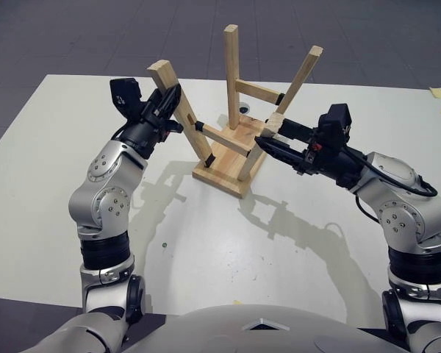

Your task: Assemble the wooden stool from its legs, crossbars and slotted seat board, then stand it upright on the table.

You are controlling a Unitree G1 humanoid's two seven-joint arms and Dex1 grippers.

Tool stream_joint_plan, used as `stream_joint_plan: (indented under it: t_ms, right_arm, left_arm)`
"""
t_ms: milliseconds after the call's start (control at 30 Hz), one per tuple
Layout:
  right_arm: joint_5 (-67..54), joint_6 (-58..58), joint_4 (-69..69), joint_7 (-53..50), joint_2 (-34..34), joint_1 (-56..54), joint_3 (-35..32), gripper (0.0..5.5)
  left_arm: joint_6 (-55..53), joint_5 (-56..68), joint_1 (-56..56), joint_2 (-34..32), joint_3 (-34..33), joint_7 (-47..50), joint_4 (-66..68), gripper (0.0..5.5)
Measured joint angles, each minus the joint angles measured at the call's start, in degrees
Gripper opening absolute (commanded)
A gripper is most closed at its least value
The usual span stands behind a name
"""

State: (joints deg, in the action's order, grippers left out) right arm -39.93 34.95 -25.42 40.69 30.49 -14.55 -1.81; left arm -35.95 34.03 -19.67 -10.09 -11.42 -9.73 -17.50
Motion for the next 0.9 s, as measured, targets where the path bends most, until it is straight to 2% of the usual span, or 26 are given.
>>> stream_joint_plan:
  t_ms: [267, 433, 900]
  right_arm:
    - [0.3, -0.7, 0.0, -0.5, -0.4, 0.1, 0.6, 2.17]
    - [0.5, -1.0, 0.0, -0.7, -0.5, 0.1, 0.8, 2.17]
    - [2.6, -1.9, -0.7, -2.3, -0.8, 0.3, 2.4, 2.11]
  left_arm:
    - [4.9, -2.2, -0.6, -0.4, 1.0, -3.1, 4.4, 1.04]
    - [5.5, -3.9, 0.2, -2.4, 3.9, -5.1, 3.5, 1.04]
    - [5.8, -5.0, 2.2, -3.2, 5.5, -6.2, 1.5, 1.04]
